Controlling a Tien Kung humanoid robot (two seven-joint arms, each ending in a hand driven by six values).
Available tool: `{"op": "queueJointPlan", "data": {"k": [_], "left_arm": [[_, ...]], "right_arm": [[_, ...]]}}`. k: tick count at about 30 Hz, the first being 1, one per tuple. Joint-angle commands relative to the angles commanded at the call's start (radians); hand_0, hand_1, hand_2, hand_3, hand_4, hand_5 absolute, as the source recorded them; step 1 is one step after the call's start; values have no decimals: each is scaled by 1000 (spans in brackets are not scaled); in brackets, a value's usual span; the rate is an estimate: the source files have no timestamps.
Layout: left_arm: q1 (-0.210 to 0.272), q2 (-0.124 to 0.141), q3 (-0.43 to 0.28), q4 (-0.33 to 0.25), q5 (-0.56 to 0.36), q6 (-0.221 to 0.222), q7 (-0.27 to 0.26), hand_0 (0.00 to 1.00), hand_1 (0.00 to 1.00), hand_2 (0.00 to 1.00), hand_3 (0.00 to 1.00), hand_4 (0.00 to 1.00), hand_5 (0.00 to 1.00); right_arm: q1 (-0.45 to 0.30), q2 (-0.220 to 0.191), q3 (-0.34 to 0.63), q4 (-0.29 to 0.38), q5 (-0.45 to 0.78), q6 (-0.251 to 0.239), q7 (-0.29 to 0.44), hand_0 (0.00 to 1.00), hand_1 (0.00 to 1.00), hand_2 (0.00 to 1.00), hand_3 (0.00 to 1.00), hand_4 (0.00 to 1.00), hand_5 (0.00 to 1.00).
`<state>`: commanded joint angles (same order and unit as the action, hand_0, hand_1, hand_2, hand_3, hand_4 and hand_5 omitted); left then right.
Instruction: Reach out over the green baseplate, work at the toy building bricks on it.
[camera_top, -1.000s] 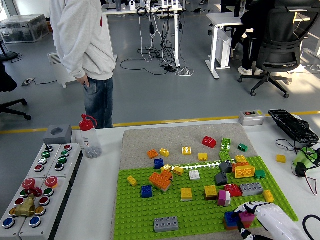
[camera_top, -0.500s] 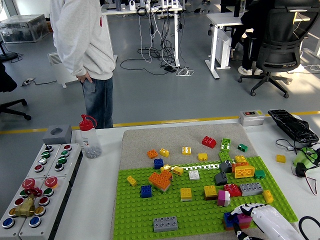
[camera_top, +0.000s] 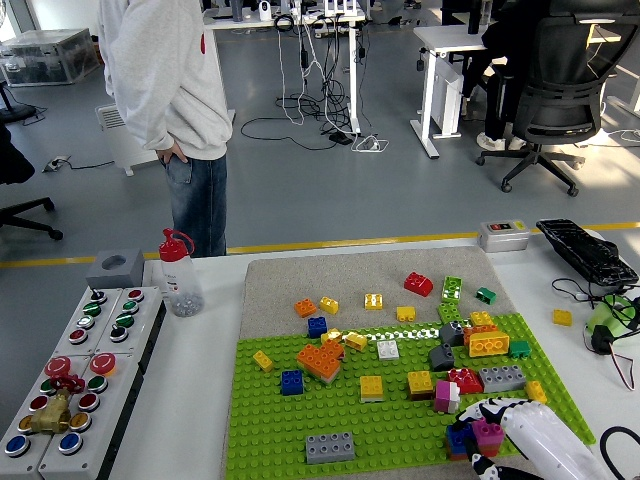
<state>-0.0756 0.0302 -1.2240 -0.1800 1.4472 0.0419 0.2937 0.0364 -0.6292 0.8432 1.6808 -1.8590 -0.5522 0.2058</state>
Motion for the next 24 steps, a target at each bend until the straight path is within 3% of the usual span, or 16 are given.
{"op": "queueJointPlan", "data": {"k": [6, 8, 9, 14, 15, 20, 21, 24], "left_arm": [[2, 0, 0, 0, 1, -1, 1, 691, 692, 663, 618, 359, 998], [3, 0, 0, 0, 2, -1, 1, 691, 692, 663, 618, 359, 998], [3, 0, 0, 0, 3, -1, 2, 691, 692, 663, 618, 359, 998], [5, -1, 1, 0, 4, -2, 3, 691, 692, 663, 618, 359, 998], [6, -1, 2, 0, 3, -2, 3, 691, 692, 663, 619, 360, 998], [7, -1, 5, 0, 2, -4, 4, 691, 692, 663, 619, 360, 998], [7, -1, 6, 0, 2, -4, 4, 691, 692, 663, 618, 360, 998], [8, -1, 7, 0, 2, -5, 5, 691, 692, 663, 618, 360, 998]], "right_arm": [[12, 3, 32, 33, -9, -24, -23, 535, 631, 636, 578, 408, 289], [37, 12, 39, 27, -36, -6, -58, 535, 631, 636, 578, 408, 289], [52, 17, 40, 22, -52, 8, -81, 665, 716, 731, 721, 578, 295], [150, 47, 22, -18, -136, 92, -207, 665, 716, 731, 721, 578, 295], [173, 56, 13, -30, -151, 112, -232, 758, 762, 785, 791, 689, 304], [289, 96, -28, -88, -202, 207, -359, 758, 762, 785, 791, 689, 304], [314, 105, -37, -102, -209, 227, -383, 761, 785, 828, 851, 734, 293], [380, 126, -63, -138, -224, 270, -442, 761, 785, 828, 851, 734, 293]]}}
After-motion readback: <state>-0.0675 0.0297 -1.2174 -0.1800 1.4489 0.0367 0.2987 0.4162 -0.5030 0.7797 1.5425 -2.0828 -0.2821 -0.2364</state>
